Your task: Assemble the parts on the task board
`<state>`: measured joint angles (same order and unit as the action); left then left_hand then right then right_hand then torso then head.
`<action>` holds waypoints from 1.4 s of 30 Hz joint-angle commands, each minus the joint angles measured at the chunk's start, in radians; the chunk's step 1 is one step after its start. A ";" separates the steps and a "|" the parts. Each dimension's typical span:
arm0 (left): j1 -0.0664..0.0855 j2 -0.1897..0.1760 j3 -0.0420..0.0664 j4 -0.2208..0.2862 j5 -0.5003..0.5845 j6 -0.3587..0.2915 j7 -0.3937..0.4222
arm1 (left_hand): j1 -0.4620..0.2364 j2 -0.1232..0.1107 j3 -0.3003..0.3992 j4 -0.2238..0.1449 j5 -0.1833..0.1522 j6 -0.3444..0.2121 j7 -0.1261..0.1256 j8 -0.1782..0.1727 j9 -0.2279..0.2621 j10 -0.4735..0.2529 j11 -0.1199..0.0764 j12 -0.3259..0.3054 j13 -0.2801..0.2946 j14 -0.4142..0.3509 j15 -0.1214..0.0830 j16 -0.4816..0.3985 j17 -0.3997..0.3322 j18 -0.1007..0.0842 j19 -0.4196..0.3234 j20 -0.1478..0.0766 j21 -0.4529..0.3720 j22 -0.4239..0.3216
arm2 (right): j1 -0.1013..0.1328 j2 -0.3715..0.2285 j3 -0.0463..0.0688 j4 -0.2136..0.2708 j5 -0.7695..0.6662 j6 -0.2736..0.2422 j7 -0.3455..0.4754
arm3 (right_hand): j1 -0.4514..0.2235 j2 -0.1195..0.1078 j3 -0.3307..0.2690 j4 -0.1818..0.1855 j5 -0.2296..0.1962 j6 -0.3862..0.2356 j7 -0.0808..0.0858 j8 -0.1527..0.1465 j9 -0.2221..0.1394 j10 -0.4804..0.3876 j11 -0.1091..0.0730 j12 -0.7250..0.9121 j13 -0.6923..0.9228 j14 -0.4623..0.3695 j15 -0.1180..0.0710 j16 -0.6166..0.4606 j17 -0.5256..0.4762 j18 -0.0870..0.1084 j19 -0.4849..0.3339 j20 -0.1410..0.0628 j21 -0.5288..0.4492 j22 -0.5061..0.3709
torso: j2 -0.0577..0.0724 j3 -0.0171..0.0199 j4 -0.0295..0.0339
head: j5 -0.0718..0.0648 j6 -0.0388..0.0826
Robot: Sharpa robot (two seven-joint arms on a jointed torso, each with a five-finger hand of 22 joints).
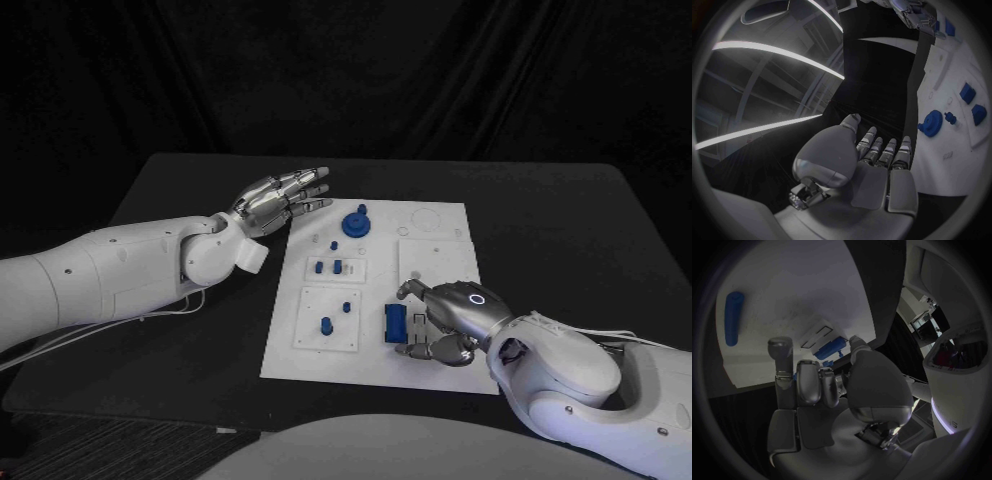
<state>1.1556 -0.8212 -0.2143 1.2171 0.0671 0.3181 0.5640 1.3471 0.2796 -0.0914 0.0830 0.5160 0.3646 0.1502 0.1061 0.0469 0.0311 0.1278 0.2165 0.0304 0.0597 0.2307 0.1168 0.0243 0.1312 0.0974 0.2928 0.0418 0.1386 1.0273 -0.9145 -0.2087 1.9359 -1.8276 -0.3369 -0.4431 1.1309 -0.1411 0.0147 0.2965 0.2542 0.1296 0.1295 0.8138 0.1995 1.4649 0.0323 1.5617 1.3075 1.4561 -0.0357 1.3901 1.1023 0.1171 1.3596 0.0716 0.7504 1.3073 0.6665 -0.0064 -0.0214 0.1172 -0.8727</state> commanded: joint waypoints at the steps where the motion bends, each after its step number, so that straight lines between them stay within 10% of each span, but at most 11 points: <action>1: -0.002 0.001 0.001 0.002 0.006 0.012 0.011 | -0.008 -0.004 0.005 0.001 0.002 0.008 0.008 0.007 0.002 0.002 0.006 0.005 0.002 0.000 0.005 0.005 0.002 -0.010 0.006 0.000 0.005 -0.001 | 0.000 -0.021 0.000 0.018 -0.011 -0.096 0.015 | -0.023 -0.009 -0.009 0.001 -0.032 0.015 0.009 0.008 -0.008 0.095 0.003 0.000 0.252 0.008 0.001 0.007 0.008 0.015 0.007 0.001 0.012 0.088 | -0.001 -0.0005 0.0030 | 0.000 0.000; 9: -0.002 0.000 0.001 0.004 0.006 0.008 0.013 | -0.010 -0.006 0.006 0.000 0.002 0.011 0.008 0.008 0.002 0.004 0.007 0.009 0.002 0.003 0.008 0.008 0.002 -0.011 0.007 0.001 0.005 0.000 | 0.071 -0.103 0.001 0.055 0.086 -0.209 0.078 | -0.126 -0.024 -0.026 0.003 -0.123 0.089 -0.001 0.014 -0.040 0.106 -0.006 0.009 0.263 0.024 -0.007 0.026 0.049 0.007 0.030 -0.006 0.069 0.100 | 0.000 -0.0010 0.0031 | 0.004 0.000; 12: -0.002 0.001 0.001 0.004 0.006 0.006 0.015 | -0.010 -0.007 0.006 -0.001 0.002 0.013 0.009 0.009 0.002 0.005 0.008 0.011 0.003 0.003 0.009 0.009 0.002 -0.011 0.008 0.001 0.006 0.000 | 0.112 -0.135 0.001 0.057 0.195 -0.209 0.077 | -0.200 0.097 0.008 -0.003 -0.080 0.213 -0.006 0.032 -0.048 0.106 -0.009 0.009 0.263 0.038 -0.010 0.044 0.092 0.000 0.046 -0.010 0.113 0.110 | 0.000 -0.0022 0.0054 | -0.001 0.000; 16: -0.002 0.001 0.001 0.007 0.006 0.005 0.020 | -0.011 -0.007 0.007 -0.001 0.002 0.013 0.009 0.009 0.002 0.005 0.008 0.011 0.003 0.004 0.009 0.009 0.002 -0.011 0.008 0.001 0.006 0.001 | 0.173 -0.169 0.001 0.047 0.270 -0.102 0.008 | -0.159 0.112 0.010 -0.007 0.011 0.486 -0.045 0.114 -0.006 0.106 -0.024 0.009 0.263 0.072 -0.021 0.099 0.226 -0.017 0.085 -0.018 0.236 0.135 | 0.000 -0.0006 0.0037 | 0.000 0.000; 23: -0.002 0.005 0.001 0.009 0.006 0.001 0.024 | -0.011 -0.009 0.007 -0.002 0.003 0.015 0.009 0.010 0.002 0.007 0.008 0.013 0.003 0.004 0.010 0.010 0.002 -0.011 0.009 0.001 0.006 0.001 | 0.264 -0.204 0.001 0.010 0.396 0.201 -0.120 | -0.082 0.110 0.002 -0.023 -0.015 0.737 -0.098 0.001 0.021 0.106 -0.070 0.009 0.263 0.083 -0.062 0.122 0.283 -0.030 0.107 -0.057 0.328 0.150 | 0.000 -0.0021 0.0076 | -0.013 0.000; 28: -0.002 0.009 0.001 0.009 0.006 -0.001 0.027 | -0.011 -0.010 0.007 -0.003 0.003 0.015 0.009 0.010 0.002 0.007 0.009 0.013 0.003 0.004 0.010 0.010 0.002 -0.011 0.009 0.001 0.006 0.001 | 0.285 -0.208 0.000 -0.022 0.438 0.359 -0.158 | -0.060 0.122 -0.013 -0.029 -0.029 0.863 -0.109 -0.144 0.023 0.106 -0.079 0.009 0.263 0.085 -0.079 0.128 0.295 -0.033 0.110 -0.074 0.351 0.152 | 0.000 -0.0015 0.0026 | -0.022 0.000; 32: -0.002 0.010 0.001 0.009 0.006 0.000 0.027 | -0.011 -0.010 0.008 -0.003 0.004 0.016 0.009 0.010 0.002 0.007 0.009 0.014 0.003 0.004 0.010 0.010 0.002 -0.011 0.009 0.001 0.006 0.001 | 0.289 -0.198 0.000 -0.045 0.449 0.446 -0.174 | -0.052 0.132 -0.022 -0.038 -0.053 0.923 -0.114 -0.215 0.030 0.106 -0.082 0.009 0.263 0.087 -0.081 0.132 0.304 -0.034 0.110 -0.077 0.360 0.153 | 0.001 -0.0009 0.0012 | -0.023 0.000; 42: -0.002 0.010 0.001 0.011 0.006 0.001 0.030 | -0.011 -0.010 0.008 -0.003 0.004 0.016 0.009 0.010 0.002 0.007 0.009 0.014 0.003 0.004 0.010 0.010 0.002 -0.011 0.009 0.001 0.006 0.001 | 0.285 -0.171 0.000 -0.064 0.460 0.482 -0.186 | -0.048 0.135 -0.029 -0.045 -0.061 0.929 -0.110 -0.261 0.037 0.106 -0.080 0.009 0.263 0.085 -0.080 0.129 0.294 -0.033 0.108 -0.076 0.356 0.151 | 0.000 -0.0002 0.0039 | -0.027 0.000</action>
<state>1.1551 -0.8130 -0.2142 1.2249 0.0671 0.3162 0.5701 1.3431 0.2755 -0.0876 0.0813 0.5160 0.3719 0.1503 0.1095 0.0483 0.0370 0.1336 0.2245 0.0322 0.0631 0.2341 0.1237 0.0251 0.1313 0.0974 0.2928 0.0418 0.1387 1.3145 -1.0875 -0.2090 1.8730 -1.3865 0.0937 -0.5935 1.0768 -0.0079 -0.0111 0.2537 0.1927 1.0575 0.0142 0.5566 0.2352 1.4686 -0.0430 1.5683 1.3081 1.4660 -0.1084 1.5160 1.3079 0.1011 1.4666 0.0034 1.1065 1.3078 0.6673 -0.0063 -0.0182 0.0918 -0.8727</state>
